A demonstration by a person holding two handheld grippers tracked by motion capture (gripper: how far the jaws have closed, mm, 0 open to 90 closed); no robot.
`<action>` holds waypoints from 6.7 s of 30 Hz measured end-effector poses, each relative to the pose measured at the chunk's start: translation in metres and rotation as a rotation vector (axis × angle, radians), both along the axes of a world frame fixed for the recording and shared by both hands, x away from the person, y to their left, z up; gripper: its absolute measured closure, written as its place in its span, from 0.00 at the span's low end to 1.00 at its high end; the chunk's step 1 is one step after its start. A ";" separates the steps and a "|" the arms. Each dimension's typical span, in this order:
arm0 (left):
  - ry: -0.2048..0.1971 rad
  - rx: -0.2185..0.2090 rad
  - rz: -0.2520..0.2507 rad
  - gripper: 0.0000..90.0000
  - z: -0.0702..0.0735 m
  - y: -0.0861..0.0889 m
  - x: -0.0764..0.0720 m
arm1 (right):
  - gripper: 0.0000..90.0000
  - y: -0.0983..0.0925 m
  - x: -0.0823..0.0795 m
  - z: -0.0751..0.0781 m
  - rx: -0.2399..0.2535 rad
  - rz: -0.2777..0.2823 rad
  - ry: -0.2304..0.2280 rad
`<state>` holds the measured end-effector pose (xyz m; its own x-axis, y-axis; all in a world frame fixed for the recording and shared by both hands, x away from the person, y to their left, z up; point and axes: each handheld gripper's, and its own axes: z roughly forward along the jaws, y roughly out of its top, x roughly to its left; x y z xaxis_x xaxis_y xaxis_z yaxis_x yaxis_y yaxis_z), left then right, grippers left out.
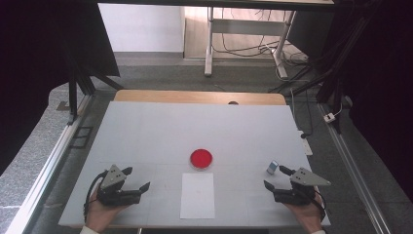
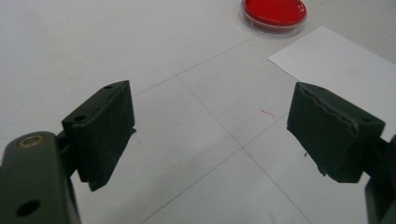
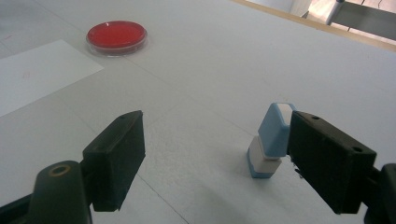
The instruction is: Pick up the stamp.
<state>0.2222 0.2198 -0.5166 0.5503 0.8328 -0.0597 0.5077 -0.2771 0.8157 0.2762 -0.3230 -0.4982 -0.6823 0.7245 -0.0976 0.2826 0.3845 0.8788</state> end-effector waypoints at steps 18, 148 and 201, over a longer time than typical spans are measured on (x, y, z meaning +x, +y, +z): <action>-0.008 -0.001 -0.002 0.17 0.000 0.000 0.000 | 0.25 0.005 -0.002 0.018 0.016 -0.035 -0.043; 0.026 0.034 -0.023 0.19 -0.007 -0.007 0.004 | 0.83 0.031 0.048 0.034 0.003 0.010 0.120; 0.021 0.033 -0.030 0.19 -0.008 -0.011 0.005 | 0.83 0.133 0.035 0.045 0.041 0.207 0.103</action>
<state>0.2269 0.2085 -0.5246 0.5741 0.8176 -0.0447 0.5159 -0.3188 0.7951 0.3115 -0.1905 -0.4532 -0.8216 0.5700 0.0072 0.2905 0.4078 0.8656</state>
